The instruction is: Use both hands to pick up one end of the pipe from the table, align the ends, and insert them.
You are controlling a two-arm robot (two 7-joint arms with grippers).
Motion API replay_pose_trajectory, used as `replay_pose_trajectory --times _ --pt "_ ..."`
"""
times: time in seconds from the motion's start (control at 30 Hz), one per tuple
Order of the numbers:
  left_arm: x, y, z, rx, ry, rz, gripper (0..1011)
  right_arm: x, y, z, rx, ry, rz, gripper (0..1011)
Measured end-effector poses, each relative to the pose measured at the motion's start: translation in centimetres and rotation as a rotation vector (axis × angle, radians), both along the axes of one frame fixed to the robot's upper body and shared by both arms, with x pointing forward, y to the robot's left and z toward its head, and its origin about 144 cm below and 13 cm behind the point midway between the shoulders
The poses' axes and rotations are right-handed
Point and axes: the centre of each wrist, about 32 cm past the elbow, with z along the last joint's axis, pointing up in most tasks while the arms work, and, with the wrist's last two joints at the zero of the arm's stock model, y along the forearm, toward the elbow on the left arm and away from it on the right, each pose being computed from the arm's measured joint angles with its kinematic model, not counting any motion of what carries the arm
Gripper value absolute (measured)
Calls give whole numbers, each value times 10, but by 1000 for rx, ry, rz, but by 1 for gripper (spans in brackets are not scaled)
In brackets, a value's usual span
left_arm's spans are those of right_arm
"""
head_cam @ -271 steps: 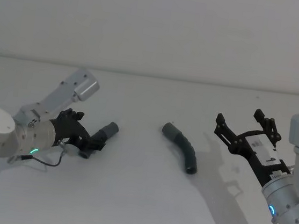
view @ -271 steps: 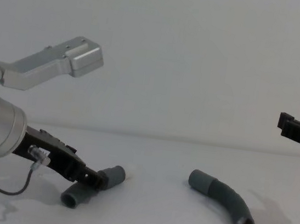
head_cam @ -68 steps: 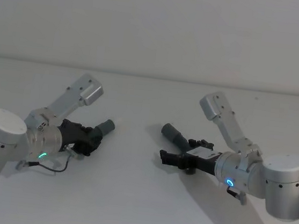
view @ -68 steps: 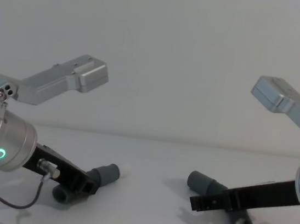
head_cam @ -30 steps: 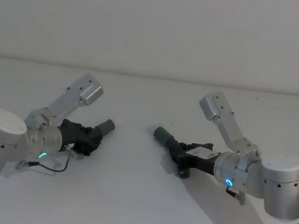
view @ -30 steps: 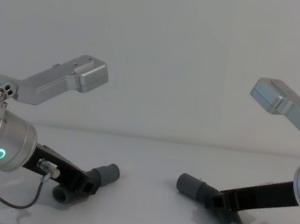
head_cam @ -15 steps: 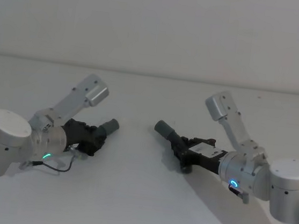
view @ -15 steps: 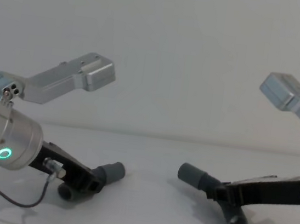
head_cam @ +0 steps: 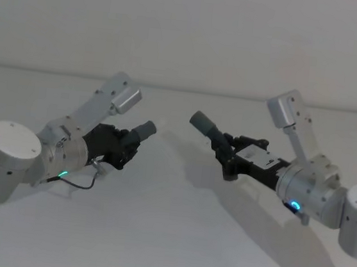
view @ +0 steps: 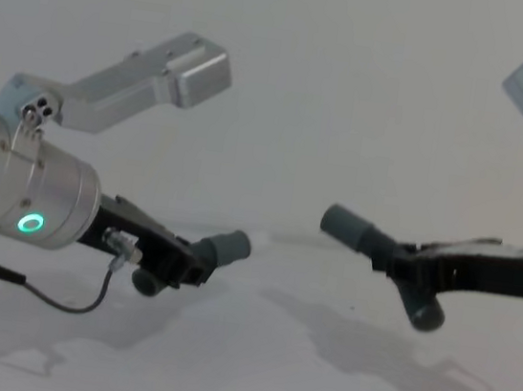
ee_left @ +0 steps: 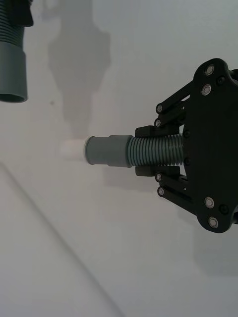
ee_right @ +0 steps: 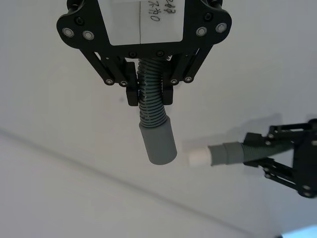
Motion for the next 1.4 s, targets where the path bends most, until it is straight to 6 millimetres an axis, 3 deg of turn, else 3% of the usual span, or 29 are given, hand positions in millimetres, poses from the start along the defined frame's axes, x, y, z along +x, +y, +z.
replay_pose_trajectory --times 0.5,0.93,1.4 --pt "-3 5 17 54 -76 -63 319 2 -36 28 10 -148 165 273" --pt "4 21 27 87 -90 -178 319 -1 -68 39 -59 -157 332 274" --pt "15 38 35 66 -71 -356 319 -6 -74 40 -65 -176 380 274"
